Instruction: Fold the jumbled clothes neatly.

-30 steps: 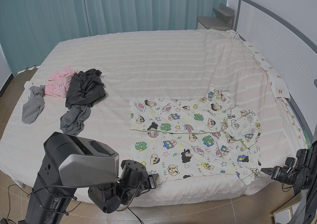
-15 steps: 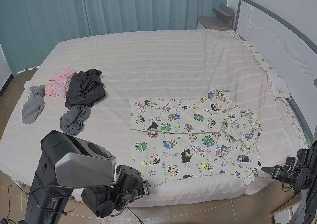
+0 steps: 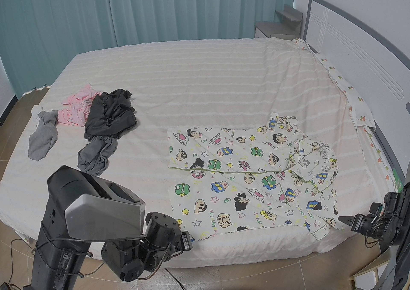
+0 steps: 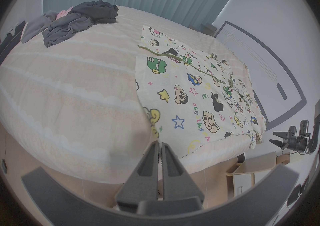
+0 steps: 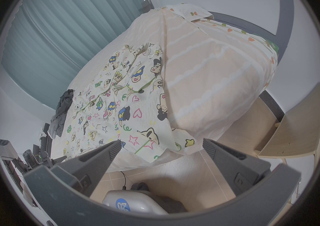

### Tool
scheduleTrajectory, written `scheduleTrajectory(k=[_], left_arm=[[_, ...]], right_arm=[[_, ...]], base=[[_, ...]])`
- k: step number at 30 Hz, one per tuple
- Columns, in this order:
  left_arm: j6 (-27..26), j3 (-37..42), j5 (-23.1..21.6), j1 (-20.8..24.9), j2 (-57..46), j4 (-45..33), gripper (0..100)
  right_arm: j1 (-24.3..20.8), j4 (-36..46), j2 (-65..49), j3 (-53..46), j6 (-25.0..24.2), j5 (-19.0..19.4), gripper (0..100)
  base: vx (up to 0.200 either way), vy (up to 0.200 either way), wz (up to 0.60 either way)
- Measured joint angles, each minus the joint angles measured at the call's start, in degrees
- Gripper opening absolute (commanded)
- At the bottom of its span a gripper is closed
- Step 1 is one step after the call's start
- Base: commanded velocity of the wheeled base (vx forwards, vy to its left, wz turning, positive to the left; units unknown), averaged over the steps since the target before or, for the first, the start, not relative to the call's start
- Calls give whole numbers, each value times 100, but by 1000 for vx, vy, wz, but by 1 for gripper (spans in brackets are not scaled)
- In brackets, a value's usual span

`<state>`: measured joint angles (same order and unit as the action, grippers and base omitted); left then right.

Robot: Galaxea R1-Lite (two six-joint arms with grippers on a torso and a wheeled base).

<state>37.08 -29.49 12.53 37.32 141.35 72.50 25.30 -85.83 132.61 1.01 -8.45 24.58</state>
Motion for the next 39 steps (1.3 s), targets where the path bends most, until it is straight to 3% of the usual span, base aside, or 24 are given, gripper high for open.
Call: scheduleTrajectory(k=[6,7,18,27,28,35,39], left_arm=[[-16,-132,7,22,104,-10,0],[-28,-155,7,28,121,-10,100],[-68,-240,24,33,182,-11,100],[-121,-851,13,41,251,-339,100],[-123,-909,13,46,258,-446,0],[-187,-1169,22,99,262,-1058,0],[-496,-1117,46,129,221,-1360,0]], right_arm=[[-11,-2,11,0,2,0,100],[-11,-2,16,0,0,-4,100],[-16,-2,46,0,11,-9,100],[-16,-2,57,0,9,-15,100],[-18,-2,57,0,9,-17,100],[-24,-2,60,0,11,-24,100],[-27,-5,60,0,16,-24,100]], base=[[0,0,0],[0,0,0],[0,0,0],[0,0,0],[0,0,0],[0,0,0],[0,0,0]])
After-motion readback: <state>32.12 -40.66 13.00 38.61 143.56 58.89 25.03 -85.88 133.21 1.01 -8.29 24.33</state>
